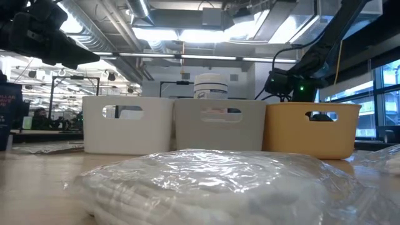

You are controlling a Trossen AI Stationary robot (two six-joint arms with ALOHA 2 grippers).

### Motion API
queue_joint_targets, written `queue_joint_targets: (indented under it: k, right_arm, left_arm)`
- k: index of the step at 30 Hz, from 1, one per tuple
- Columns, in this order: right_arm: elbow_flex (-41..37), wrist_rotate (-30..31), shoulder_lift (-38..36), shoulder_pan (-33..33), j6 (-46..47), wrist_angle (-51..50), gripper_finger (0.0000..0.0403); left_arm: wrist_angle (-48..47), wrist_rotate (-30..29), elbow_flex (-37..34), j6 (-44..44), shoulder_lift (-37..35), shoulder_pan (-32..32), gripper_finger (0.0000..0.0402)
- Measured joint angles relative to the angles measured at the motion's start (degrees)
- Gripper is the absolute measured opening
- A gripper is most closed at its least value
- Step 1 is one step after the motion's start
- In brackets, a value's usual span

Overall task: Pick & Place Travel size toiletries
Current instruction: Put the black shave cream into the yellow bin

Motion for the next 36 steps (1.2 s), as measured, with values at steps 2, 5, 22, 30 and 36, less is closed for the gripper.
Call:
queue_joint_targets:
  k: [2, 5, 22, 30, 36]
  right_arm:
    - [0.0, -0.1, 0.0, 0.0, -0.4, 0.0, 0.0187]
    - [0.0, -0.3, 0.0, 0.0, -0.5, 0.2, 0.0168]
    - [5.0, -5.3, 0.2, -0.7, -6.3, -0.1, 0.0149]
    - [10.5, -6.0, 0.2, -0.7, -11.5, -6.3, 0.0112]
    - [14.5, -6.1, 0.1, -0.7, -15.6, -12.3, 0.0129]
  left_arm:
    - [0.0, 0.0, 0.0, 0.0, 0.0, 0.0, 0.0004]
    - [0.0, 0.0, 0.0, 0.0, 0.0, 0.0, 0.0004]
    - [0.0, 0.0, 0.0, 0.0, 0.0, 0.0, 0.0004]
    - [0.0, 0.0, 0.0, 0.0, 0.0, 0.0, 0.0004]
    - [0.0, 0.0, 0.0, 0.0, 0.0, 0.0, 0.0004]
